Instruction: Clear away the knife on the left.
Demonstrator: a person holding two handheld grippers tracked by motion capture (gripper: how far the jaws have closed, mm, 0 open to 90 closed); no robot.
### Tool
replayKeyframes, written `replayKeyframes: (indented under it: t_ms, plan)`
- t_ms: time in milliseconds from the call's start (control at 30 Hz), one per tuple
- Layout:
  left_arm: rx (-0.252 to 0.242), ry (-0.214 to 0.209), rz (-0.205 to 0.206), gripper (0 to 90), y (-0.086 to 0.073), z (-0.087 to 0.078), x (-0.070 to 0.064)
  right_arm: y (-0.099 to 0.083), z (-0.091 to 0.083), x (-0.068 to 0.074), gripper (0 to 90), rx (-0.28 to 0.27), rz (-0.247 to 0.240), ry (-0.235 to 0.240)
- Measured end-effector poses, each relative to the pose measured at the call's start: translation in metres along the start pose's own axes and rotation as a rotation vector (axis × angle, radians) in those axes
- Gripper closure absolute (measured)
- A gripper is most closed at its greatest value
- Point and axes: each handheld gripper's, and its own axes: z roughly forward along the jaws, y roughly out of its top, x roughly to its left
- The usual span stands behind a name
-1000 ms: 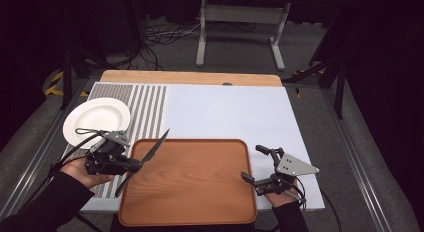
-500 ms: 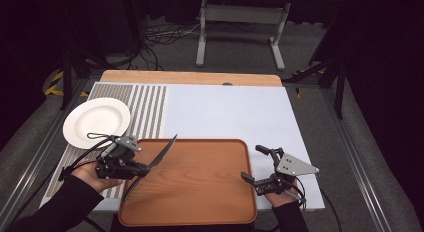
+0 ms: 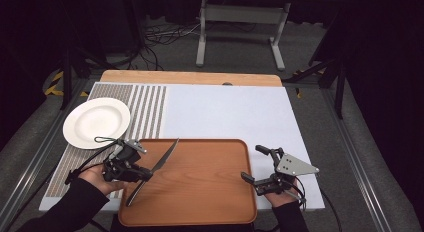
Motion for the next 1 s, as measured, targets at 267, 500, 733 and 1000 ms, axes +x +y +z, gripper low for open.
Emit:
replayKeyframes:
  t_ms: [267, 500, 733, 1000]
  plan:
    - [0.040, 0.007, -0.033, 80.3, 0.000, 0.010, 0.000, 0.000, 0.000, 0.000, 3.1, 0.000, -0.001, 0.002]
    - [0.059, 0.025, -0.061, 80.3, 0.000, 0.016, 0.001, 0.000, 0.000, 0.000, 3.2, -0.001, -0.002, 0.003]
    - [0.078, 0.029, -0.062, 80.3, 0.000, 0.021, 0.001, 0.000, 0.000, 0.000, 3.1, -0.001, -0.002, 0.006]
    - [0.087, 0.032, -0.068, 80.2, -0.001, 0.029, 0.002, 0.000, 0.000, 0.000, 3.1, -0.003, -0.002, 0.006]
